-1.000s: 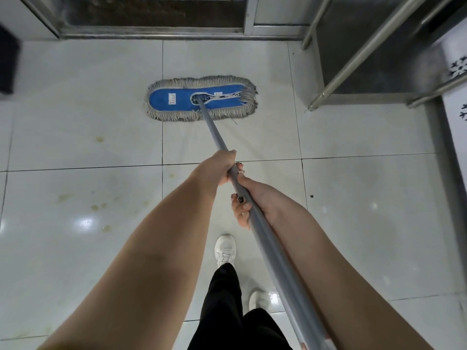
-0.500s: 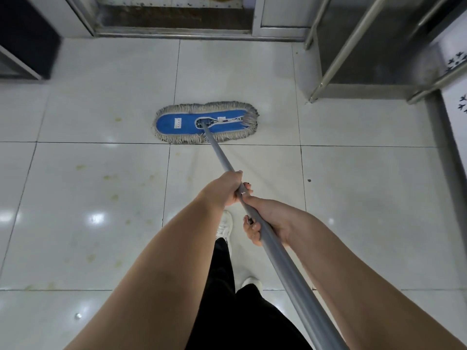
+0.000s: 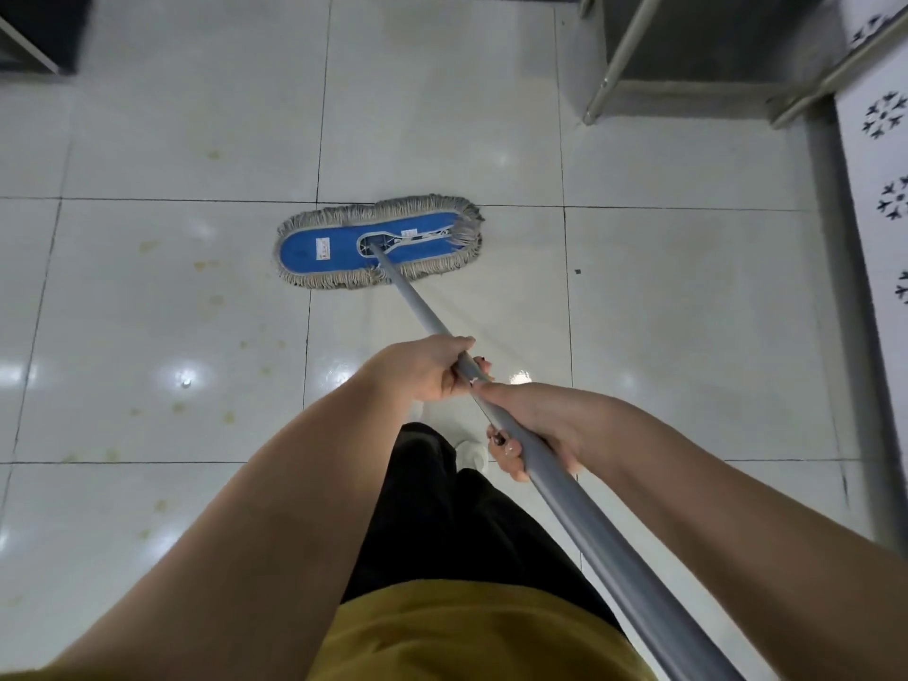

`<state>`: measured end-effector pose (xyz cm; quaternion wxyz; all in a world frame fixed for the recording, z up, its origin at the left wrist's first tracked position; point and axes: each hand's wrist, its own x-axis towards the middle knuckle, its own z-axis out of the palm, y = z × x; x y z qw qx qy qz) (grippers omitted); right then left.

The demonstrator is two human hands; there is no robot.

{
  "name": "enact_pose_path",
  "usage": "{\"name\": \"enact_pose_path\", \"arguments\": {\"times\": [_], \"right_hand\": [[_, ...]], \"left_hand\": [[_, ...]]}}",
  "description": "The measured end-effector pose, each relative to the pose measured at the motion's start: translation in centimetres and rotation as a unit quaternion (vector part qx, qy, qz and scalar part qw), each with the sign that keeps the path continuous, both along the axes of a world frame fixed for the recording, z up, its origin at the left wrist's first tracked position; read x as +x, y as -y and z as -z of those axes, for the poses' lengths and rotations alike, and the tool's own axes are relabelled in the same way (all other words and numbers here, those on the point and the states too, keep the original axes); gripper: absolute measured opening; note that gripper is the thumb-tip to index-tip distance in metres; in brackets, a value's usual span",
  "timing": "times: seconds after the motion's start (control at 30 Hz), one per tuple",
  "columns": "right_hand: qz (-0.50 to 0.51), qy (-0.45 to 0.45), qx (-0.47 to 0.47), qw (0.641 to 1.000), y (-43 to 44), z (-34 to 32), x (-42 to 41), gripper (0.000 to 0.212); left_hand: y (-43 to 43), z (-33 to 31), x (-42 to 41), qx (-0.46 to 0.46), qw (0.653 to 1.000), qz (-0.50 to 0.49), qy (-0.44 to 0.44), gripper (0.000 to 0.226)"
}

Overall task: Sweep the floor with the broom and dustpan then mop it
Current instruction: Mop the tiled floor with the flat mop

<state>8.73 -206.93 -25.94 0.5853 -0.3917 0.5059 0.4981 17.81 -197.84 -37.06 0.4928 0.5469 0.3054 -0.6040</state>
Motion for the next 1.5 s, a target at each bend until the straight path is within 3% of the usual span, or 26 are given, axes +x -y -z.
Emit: {"name": "enact_pose_path", "arguments": {"times": [0.37, 1.1, 1.5], "right_hand": [[0.012, 0.017, -0.043, 0.999, -2.3, 0.9, 6.3, 0.045], [0.096, 0.039, -0.002, 0.995, -11.9, 6.2, 34.2, 0.051], [0.139, 0.068, -0.001, 0.988, -14.3, 6.0, 32.0, 0.052]], "left_hand": [[-1.5, 1.4, 6.1, 0.011, 0.999, -0.042, -0.003, 0.027], [-9.8, 5.5, 34.7, 0.011, 0.996, -0.048, 0.072, 0.025], [-12.4, 5.4, 33.1, -0.028, 0.994, -0.073, 0.078, 0.021]]}}
